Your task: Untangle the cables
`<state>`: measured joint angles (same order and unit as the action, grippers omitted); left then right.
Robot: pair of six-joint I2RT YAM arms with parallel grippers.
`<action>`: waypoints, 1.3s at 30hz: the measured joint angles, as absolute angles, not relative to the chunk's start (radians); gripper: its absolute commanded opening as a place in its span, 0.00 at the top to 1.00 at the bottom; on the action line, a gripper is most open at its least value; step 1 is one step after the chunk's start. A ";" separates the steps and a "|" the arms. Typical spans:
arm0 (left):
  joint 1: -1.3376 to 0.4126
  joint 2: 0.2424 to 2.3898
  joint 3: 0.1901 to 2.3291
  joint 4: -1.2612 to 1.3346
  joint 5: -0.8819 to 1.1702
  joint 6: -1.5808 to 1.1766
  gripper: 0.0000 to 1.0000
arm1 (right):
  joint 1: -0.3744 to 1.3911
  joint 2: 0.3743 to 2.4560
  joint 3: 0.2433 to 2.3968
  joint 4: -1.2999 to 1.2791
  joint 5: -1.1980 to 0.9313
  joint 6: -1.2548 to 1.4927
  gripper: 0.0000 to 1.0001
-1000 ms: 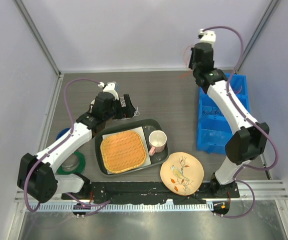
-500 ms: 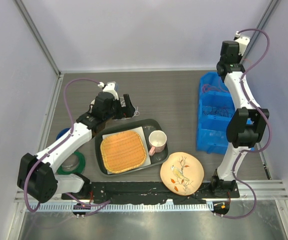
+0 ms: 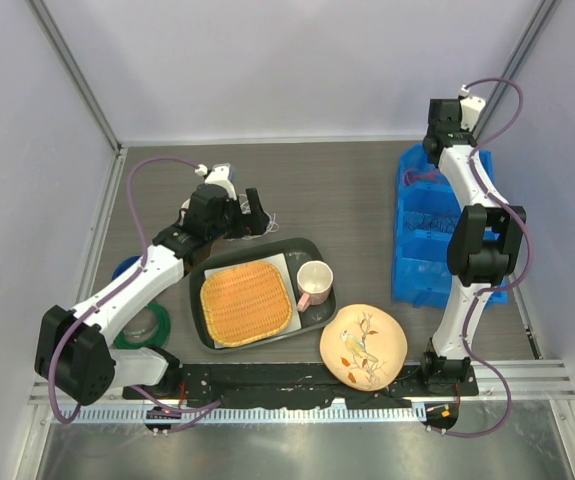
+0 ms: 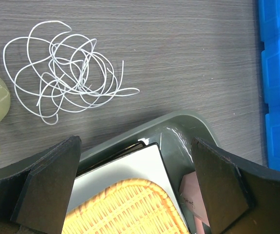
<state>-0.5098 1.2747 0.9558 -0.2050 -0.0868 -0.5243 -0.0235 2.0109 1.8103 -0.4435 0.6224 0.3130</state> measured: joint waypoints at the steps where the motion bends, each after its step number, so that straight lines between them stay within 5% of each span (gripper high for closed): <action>1: -0.510 1.275 0.955 -0.206 -0.087 -0.524 0.00 | -0.023 2.011 1.806 -0.444 0.622 0.319 0.57; 9: -0.510 1.275 0.956 -0.209 -0.087 -0.524 0.00 | -0.022 2.000 1.791 -0.438 0.546 0.308 0.27; 13: -0.510 1.291 0.961 -0.215 -0.092 -0.524 0.00 | 0.002 1.926 1.700 -0.388 0.419 0.219 0.20; 15: -0.510 1.321 0.976 -0.228 -0.097 -0.525 0.00 | 0.035 1.849 1.609 -0.328 0.292 0.158 0.09; 24: -0.503 1.591 1.207 -0.342 -0.128 -0.530 0.00 | 0.133 1.433 1.180 0.038 -0.371 0.007 0.07; 32: -0.477 1.832 1.371 -0.428 -0.173 -0.548 0.02 | 0.128 1.288 1.107 0.120 -0.484 -0.008 0.07; 37: -0.465 1.969 1.473 -0.474 -0.237 -0.542 0.22 | 0.126 1.239 1.095 0.136 -0.495 0.002 0.07; 38: -0.463 1.998 1.499 -0.486 -0.251 -0.542 0.29 | 0.126 1.237 1.095 0.139 -0.496 0.005 0.07; 39: -0.461 2.020 1.518 -0.496 -0.261 -0.543 0.50 | 0.126 1.236 1.095 0.142 -0.496 0.006 0.07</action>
<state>-0.4614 2.0201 1.5177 -0.4961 -0.2607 -0.5426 0.1265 1.2362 1.0950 0.1421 -0.4957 0.0063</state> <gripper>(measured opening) 0.808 0.928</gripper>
